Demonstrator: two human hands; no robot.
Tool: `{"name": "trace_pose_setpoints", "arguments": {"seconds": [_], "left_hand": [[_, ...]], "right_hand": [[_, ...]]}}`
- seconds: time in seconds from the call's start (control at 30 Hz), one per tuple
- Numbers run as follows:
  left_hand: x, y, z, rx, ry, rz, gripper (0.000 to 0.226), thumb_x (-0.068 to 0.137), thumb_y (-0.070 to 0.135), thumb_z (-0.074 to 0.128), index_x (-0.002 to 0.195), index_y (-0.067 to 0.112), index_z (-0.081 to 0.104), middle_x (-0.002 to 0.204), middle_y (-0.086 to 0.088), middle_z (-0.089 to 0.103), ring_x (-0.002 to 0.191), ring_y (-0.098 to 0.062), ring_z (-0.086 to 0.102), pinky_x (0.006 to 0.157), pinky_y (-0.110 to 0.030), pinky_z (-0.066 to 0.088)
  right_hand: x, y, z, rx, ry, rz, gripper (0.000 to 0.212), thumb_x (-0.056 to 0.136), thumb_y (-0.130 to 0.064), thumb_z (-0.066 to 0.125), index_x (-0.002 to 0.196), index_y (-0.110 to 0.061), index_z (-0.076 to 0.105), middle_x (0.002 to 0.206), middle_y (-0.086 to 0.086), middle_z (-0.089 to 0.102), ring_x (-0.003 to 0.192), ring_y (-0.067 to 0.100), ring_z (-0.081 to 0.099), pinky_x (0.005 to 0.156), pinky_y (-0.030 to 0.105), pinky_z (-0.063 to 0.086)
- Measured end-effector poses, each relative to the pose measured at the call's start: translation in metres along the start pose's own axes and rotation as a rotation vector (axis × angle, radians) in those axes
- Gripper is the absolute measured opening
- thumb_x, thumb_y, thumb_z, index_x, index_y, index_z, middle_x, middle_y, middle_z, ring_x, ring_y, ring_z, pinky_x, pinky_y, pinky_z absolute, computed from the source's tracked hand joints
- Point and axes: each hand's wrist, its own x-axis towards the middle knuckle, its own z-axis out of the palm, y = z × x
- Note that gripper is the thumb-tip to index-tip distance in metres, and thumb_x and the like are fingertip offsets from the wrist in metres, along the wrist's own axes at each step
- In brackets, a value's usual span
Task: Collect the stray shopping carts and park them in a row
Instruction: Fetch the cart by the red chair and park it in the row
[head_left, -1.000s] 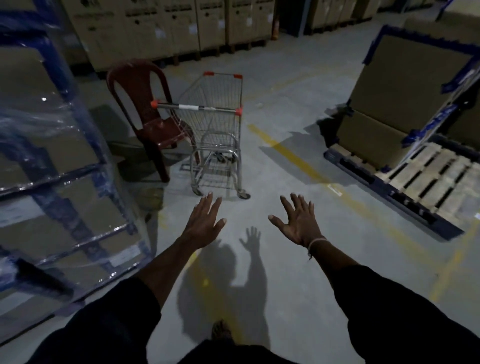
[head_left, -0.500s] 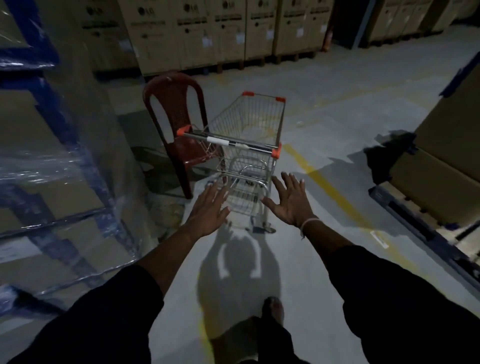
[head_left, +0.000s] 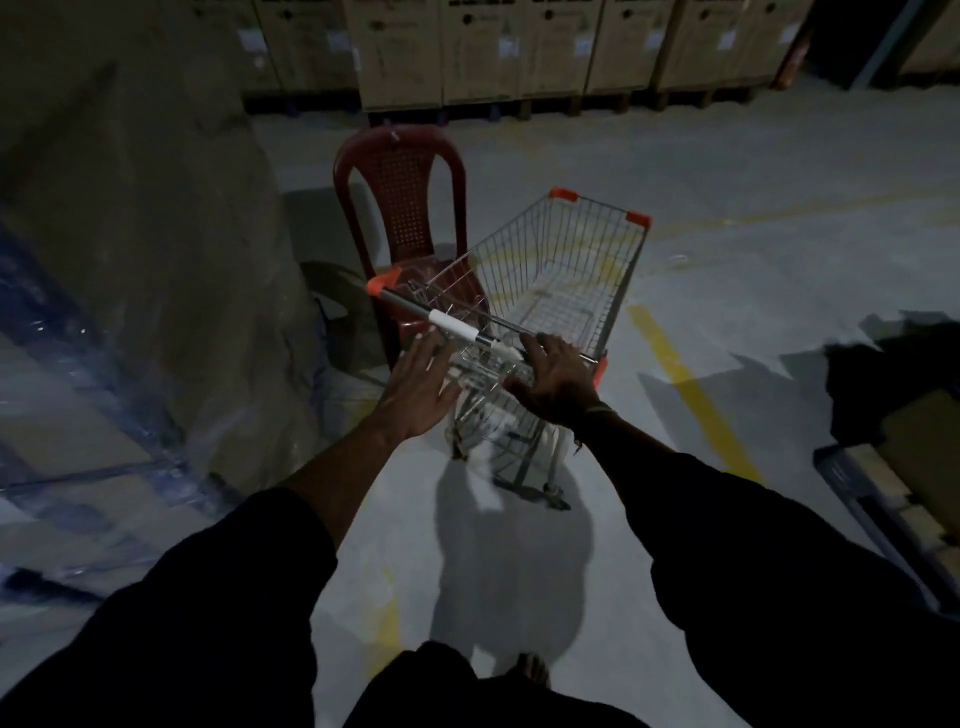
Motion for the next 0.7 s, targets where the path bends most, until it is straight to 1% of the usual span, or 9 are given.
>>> {"name": "trace_pose_setpoints", "arguments": {"seconds": [0.1, 0.17, 0.2, 0.27, 0.33, 0.43, 0.53, 0.6, 0.7], "left_hand": [[0.037, -0.012, -0.005, -0.019, -0.011, 0.011, 0.081, 0.098, 0.063, 0.023, 0.163, 0.016, 0.023, 0.17, -0.018, 0.016, 0.157, -0.039, 0.013, 0.124, -0.06, 0.021], [0.063, -0.02, -0.01, -0.021, -0.045, 0.005, 0.085, 0.095, 0.069, 0.018, 0.164, 0.019, 0.02, 0.171, -0.016, 0.013, 0.158, -0.037, 0.008, 0.126, -0.056, 0.014], [0.077, -0.029, -0.009, -0.016, -0.049, 0.012, 0.086, 0.095, 0.072, 0.016, 0.163, 0.02, 0.023, 0.171, -0.015, 0.017, 0.158, -0.037, 0.01, 0.126, -0.056, 0.014], [0.1, -0.046, -0.004, 0.004, -0.052, 0.05, 0.084, 0.098, 0.076, 0.014, 0.156, 0.02, 0.038, 0.161, -0.015, 0.038, 0.152, -0.041, 0.027, 0.122, -0.061, 0.025], [0.118, -0.06, 0.003, 0.005, -0.048, 0.072, 0.085, 0.097, 0.08, 0.016, 0.141, 0.018, 0.054, 0.144, -0.012, 0.055, 0.14, -0.04, 0.043, 0.113, -0.061, 0.035], [0.134, -0.064, -0.003, 0.056, -0.063, 0.125, 0.076, 0.097, 0.077, 0.028, 0.126, 0.017, 0.065, 0.129, -0.011, 0.063, 0.128, -0.036, 0.051, 0.113, -0.052, 0.027], [0.148, -0.07, -0.003, 0.12, -0.107, 0.167, 0.07, 0.093, 0.077, 0.037, 0.122, 0.02, 0.065, 0.125, -0.011, 0.065, 0.125, -0.034, 0.054, 0.115, -0.054, 0.02], [0.155, -0.073, -0.001, 0.182, -0.139, 0.16, 0.078, 0.089, 0.088, 0.028, 0.119, 0.026, 0.063, 0.119, -0.008, 0.068, 0.121, -0.033, 0.058, 0.116, -0.058, 0.019], [0.157, -0.066, -0.005, 0.197, -0.179, 0.16, 0.069, 0.083, 0.094, 0.031, 0.088, 0.03, 0.057, 0.098, -0.004, 0.071, 0.107, -0.031, 0.064, 0.112, -0.058, 0.027]], "right_hand": [[0.036, -0.001, 0.011, 0.107, -0.083, 0.028, 0.093, 0.096, -0.073, 0.045, 0.164, -0.011, 0.027, 0.151, 0.028, 0.048, 0.137, 0.046, 0.048, 0.112, 0.054, 0.042], [0.054, -0.005, 0.014, 0.18, -0.134, 0.084, 0.09, 0.098, -0.071, 0.047, 0.165, -0.016, 0.025, 0.149, 0.023, 0.054, 0.131, 0.044, 0.056, 0.106, 0.056, 0.049], [0.062, -0.006, 0.016, 0.202, -0.16, 0.099, 0.086, 0.097, -0.07, 0.049, 0.164, -0.02, 0.026, 0.148, 0.017, 0.057, 0.128, 0.041, 0.06, 0.104, 0.055, 0.051], [0.063, -0.016, 0.012, 0.175, -0.182, 0.116, 0.077, 0.097, -0.074, 0.044, 0.155, -0.024, 0.041, 0.141, 0.01, 0.063, 0.119, 0.034, 0.065, 0.1, 0.051, 0.054], [0.06, -0.019, 0.005, 0.1, -0.182, 0.161, 0.066, 0.1, -0.075, 0.038, 0.142, -0.026, 0.054, 0.131, 0.007, 0.068, 0.115, 0.031, 0.065, 0.103, 0.048, 0.049], [0.052, -0.024, -0.012, 0.072, -0.197, 0.303, 0.067, 0.099, -0.079, 0.031, 0.128, -0.031, 0.068, 0.122, -0.003, 0.073, 0.12, 0.023, 0.063, 0.117, 0.054, 0.023], [0.055, -0.029, -0.015, 0.028, -0.202, 0.359, 0.072, 0.1, -0.076, 0.034, 0.112, -0.019, 0.075, 0.115, 0.005, 0.075, 0.118, 0.029, 0.066, 0.11, 0.055, 0.035], [0.058, -0.029, -0.012, 0.014, -0.203, 0.399, 0.076, 0.098, -0.079, 0.035, 0.107, -0.016, 0.077, 0.108, 0.007, 0.076, 0.113, 0.029, 0.068, 0.109, 0.054, 0.038], [0.061, -0.021, -0.002, 0.021, -0.212, 0.419, 0.09, 0.089, -0.09, 0.03, 0.092, -0.014, 0.077, 0.082, 0.007, 0.069, 0.091, 0.029, 0.07, 0.098, 0.045, 0.052]]}}
